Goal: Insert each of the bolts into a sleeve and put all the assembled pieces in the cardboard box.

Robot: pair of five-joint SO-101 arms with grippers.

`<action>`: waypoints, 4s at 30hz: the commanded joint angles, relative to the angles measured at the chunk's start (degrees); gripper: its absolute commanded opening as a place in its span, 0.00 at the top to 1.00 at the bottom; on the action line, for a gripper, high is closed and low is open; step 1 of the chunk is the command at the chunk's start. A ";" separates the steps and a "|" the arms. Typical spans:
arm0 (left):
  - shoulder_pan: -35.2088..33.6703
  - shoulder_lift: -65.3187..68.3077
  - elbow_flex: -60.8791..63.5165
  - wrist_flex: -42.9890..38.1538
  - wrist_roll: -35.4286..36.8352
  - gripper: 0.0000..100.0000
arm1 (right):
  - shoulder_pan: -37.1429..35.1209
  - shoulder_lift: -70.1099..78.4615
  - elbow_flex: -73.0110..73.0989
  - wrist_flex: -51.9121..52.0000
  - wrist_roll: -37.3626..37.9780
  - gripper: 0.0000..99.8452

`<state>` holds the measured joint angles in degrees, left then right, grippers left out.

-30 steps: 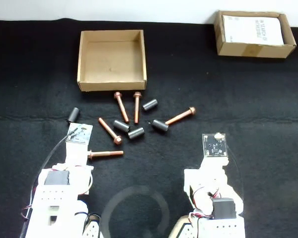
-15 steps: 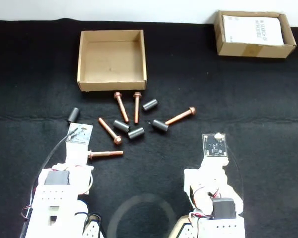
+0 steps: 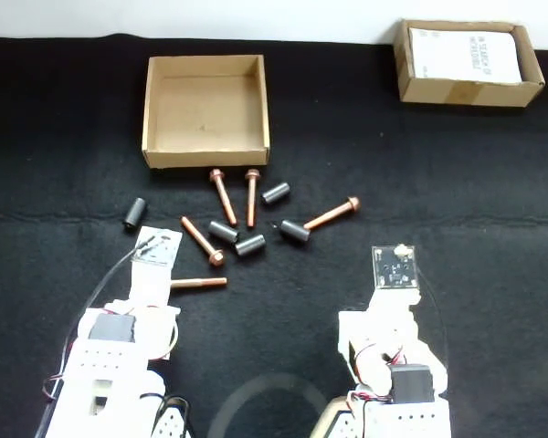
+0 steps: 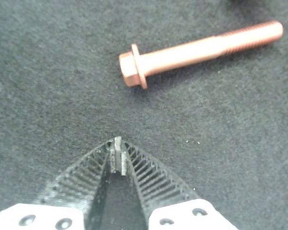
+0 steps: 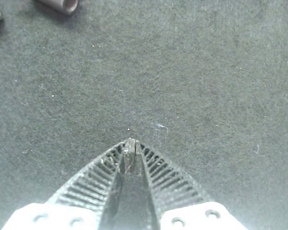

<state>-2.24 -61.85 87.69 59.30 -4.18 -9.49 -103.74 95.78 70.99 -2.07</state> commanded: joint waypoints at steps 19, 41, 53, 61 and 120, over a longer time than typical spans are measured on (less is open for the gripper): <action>1.01 0.40 -0.40 0.26 0.00 0.99 | 0.31 -0.40 7.52 0.13 -0.18 0.99; 6.20 7.52 -51.56 26.02 1.85 0.99 | 0.31 -0.40 7.52 0.13 -0.18 0.99; 8.40 38.46 -73.98 33.85 24.26 0.99 | 0.31 -0.40 7.52 0.13 -0.18 0.99; 17.54 41.54 -71.34 34.29 30.51 0.99 | 0.31 -0.40 7.52 0.13 -0.18 0.99; -0.13 21.76 -48.22 15.12 6.15 0.99 | 14.37 21.41 -48.13 -5.23 21.80 0.89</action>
<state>-0.92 -39.43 36.26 83.03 2.51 3.16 -92.40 56.84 65.54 21.23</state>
